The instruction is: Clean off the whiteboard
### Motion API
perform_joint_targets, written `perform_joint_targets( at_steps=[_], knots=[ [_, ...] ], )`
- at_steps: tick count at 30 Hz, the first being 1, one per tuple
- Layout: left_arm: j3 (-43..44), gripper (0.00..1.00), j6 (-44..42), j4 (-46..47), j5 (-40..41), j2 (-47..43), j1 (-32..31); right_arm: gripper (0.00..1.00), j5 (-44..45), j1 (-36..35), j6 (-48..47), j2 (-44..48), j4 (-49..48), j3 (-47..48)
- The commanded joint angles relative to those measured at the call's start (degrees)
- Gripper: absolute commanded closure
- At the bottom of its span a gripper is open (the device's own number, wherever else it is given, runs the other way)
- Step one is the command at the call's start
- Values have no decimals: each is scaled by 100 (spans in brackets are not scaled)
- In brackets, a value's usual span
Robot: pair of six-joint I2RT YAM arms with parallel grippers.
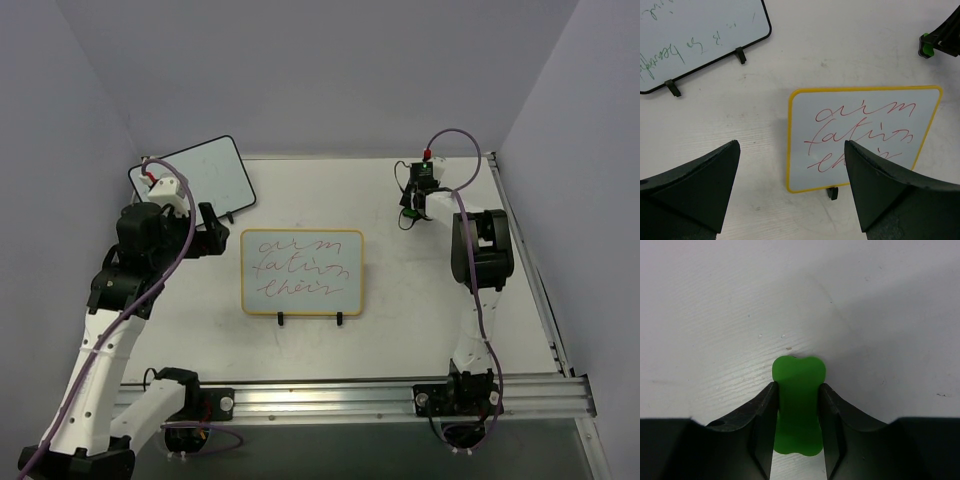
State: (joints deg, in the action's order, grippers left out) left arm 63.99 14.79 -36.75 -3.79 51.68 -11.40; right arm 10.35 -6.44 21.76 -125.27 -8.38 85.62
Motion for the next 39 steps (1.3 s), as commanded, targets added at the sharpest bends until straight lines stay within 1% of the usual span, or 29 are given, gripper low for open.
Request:
perform_joint_targets(
  at_steps=[1,3,4,7,8,10,11,12,14,15,18,22,25,27,29,30,31,32,33,34,35,36,37,39],
  knots=[
    [105,6,252,45,151,184,120,90,46,-24,-75,3,74,60],
    [158,6,586,80,55,438,164,94,29,-16,-49,55,73,25],
    [132,6,717,141,28,509,164,100,-24,-15,-32,90,56,-36],
    [-148,6,1332,615,53,676,164,100,-86,-15,39,371,-93,-369],
    [-245,6,1665,912,245,703,164,100,-138,-7,48,459,-146,-458],
    [-613,6,1948,1335,326,712,164,100,-200,-15,65,731,-199,-599],
    [-711,6,2201,1642,648,729,164,100,-243,-24,65,819,-190,-713],
    [-790,6,2282,1784,747,816,164,100,-270,-59,83,1046,-164,-775],
    [-879,6,2423,2074,950,983,164,100,-305,-103,153,1320,-199,-1046],
    [-905,6,2476,2189,1107,1141,164,100,-340,-129,223,1626,-312,-1152],
    [-941,5,2608,2611,1275,1510,173,100,-297,-357,250,2171,-305,-1425],
    [-862,5,2687,2919,1599,1994,173,100,-7,-727,145,2840,-173,-1628],
    [-826,4,2608,3086,1881,2267,147,100,116,-1130,-56,3298,12,-1645],
    [-818,4,2573,3253,1952,2477,155,100,274,-1543,-145,3604,161,-1654],
    [-748,3,2564,3367,1883,2671,199,100,467,-1833,-277,3799,188,-1689],
    [-704,0,2564,3385,1856,2863,208,100,520,-2096,-295,3974,188,-1707],
    [-625,0,2556,3411,1821,2961,217,100,547,-2246,-339,4054,162,-1724],
    [-581,7,2521,3472,1708,3040,226,100,625,-2387,-400,4142,48,-1812],
    [-528,9,2503,3482,1637,3224,234,100,635,-2658,-427,4256,-14,-1847],
    [-449,15,2468,3482,1575,3330,243,100,652,-2809,-479,4292,-75,-1882],
    [-301,18,2424,3456,1418,3427,252,100,679,-2958,-549,4309,-172,-1909],
    [-229,22,2389,3447,1312,3636,261,100,731,-3108,-585,4292,-216,-1900],
    [-168,29,2354,3455,1215,3734,278,100,758,-3405,-620,4275,-269,-1900],
    [-27,36,2266,3455,891,3936,287,100,915,-3714,-734,4135,-366,-1830]
  ],
)
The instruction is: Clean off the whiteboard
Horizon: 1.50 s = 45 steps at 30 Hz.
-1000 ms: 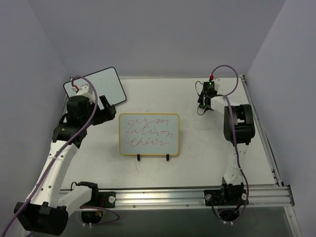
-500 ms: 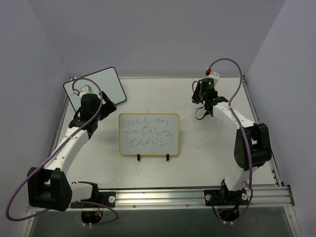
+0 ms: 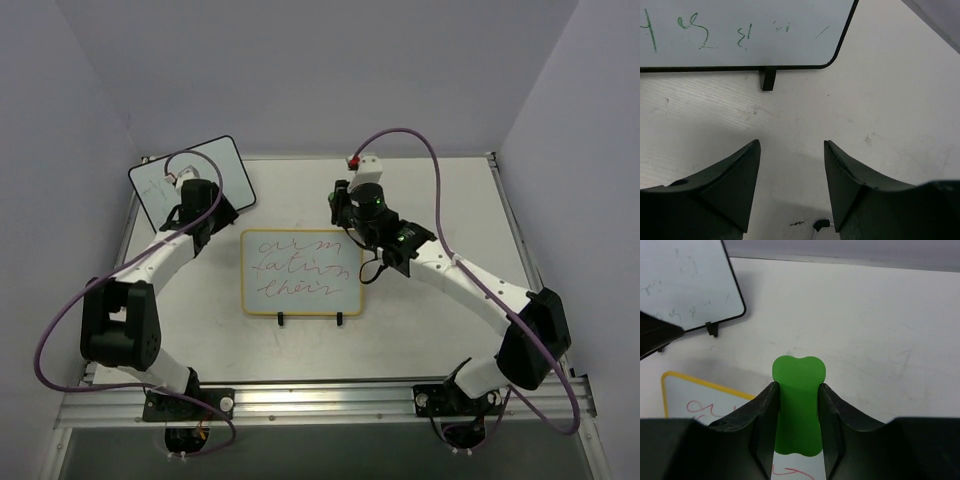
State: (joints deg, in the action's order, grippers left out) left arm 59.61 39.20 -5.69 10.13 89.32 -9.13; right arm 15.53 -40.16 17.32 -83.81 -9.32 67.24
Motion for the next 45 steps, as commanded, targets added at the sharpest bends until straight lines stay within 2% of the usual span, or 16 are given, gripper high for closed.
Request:
perform_joint_targets(
  at_steps=[1,7,11,17,27,45],
  knots=[
    [445,40,-254,350,-590,226,51,100,468,-639,-326,-82,-281,43],
    [569,55,-396,323,-1380,525,34,100,1083,-1529,-571,-750,-474,386],
    [560,71,-413,394,-1698,674,-45,100,1373,-2091,-756,-1233,-885,448],
    [560,97,-404,762,-2278,868,-195,100,1769,-2400,-1168,-1699,-1299,483],
    [542,98,-387,1009,-2753,973,-283,100,2059,-2567,-1907,-2069,-1924,483],
    [753,98,-527,1026,-3395,1123,-353,100,1848,-2734,-2391,-2684,-2434,667]
  ],
)
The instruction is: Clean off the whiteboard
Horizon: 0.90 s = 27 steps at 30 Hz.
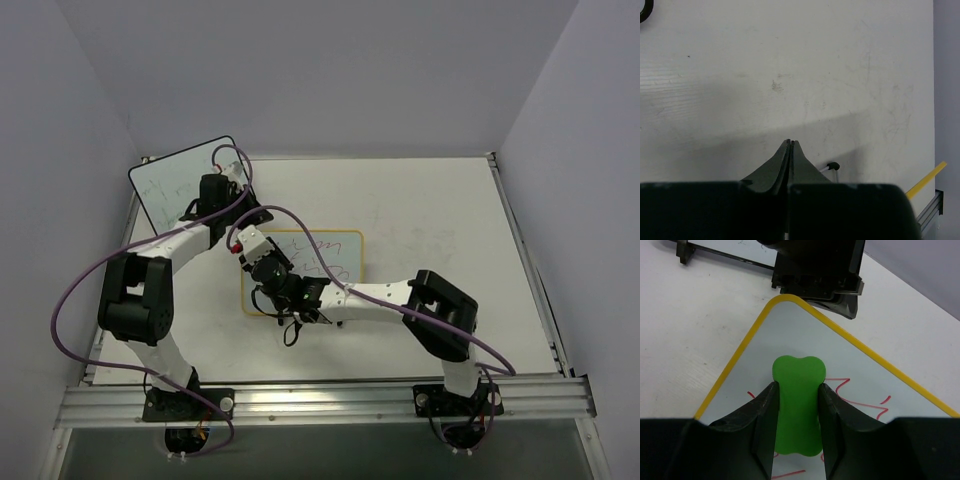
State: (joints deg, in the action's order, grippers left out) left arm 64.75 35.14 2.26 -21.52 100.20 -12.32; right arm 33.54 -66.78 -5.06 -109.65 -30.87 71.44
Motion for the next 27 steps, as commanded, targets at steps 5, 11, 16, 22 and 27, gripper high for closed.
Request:
perform_joint_targets(
  at_steps=[5,11,16,22,27],
  knots=[
    [275,98,-147,222,-283,69,-34,100,179,-116,-285,-276,-472,265],
    [301,98,-182,204,-344,87,-69,100,776,-195,-697,-479,-999,107],
    [275,98,-191,248,-388,70,-78,100,1075,-212,-952,-549,-1551,-129],
    [231,98,-191,319,-450,26,-87,100,1339,-168,-1164,-497,-2010,-376],
    [178,98,-200,389,-485,34,-87,100,1506,-54,-1129,-347,-2247,-675]
  ],
)
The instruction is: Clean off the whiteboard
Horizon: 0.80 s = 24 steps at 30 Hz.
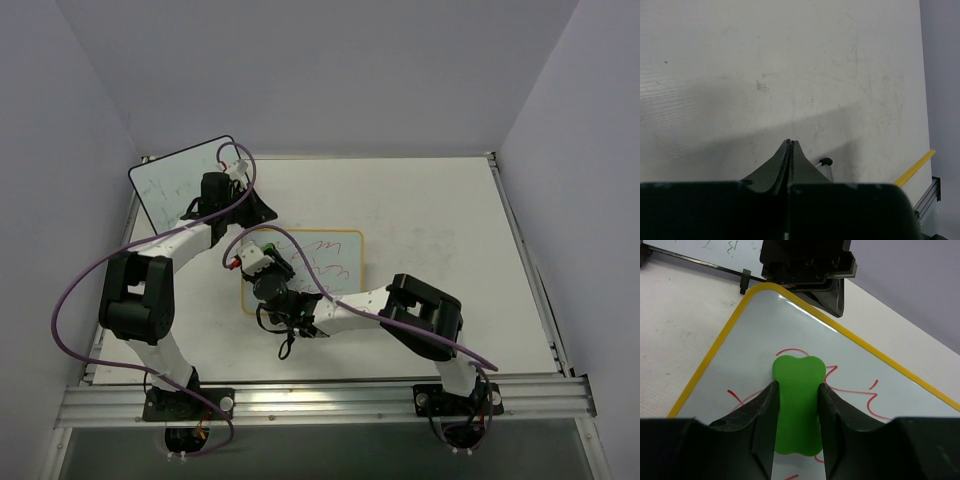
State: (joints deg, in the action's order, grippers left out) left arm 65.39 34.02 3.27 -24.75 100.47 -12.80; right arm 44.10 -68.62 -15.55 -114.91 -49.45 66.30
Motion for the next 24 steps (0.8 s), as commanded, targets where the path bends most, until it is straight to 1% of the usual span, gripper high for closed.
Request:
perform_joint_targets(
  at_steps=[1,7,15,18,24],
  knots=[
    [115,98,-89,288,-170,26,-39,100,459,190,-62,258,-416,-214],
    [97,98,-97,332,-196,17,-39,100,530,454,166,653,-513,-644],
    [88,98,-97,385,-232,34,-39,100,275,859,632,1313,-347,-1084],
    [71,98,-97,411,-241,17,-47,100,82,903,685,1323,-320,-1111],
    [71,98,-115,403,-267,17,-47,100,-401,885,852,1112,-162,-839]
  ],
)
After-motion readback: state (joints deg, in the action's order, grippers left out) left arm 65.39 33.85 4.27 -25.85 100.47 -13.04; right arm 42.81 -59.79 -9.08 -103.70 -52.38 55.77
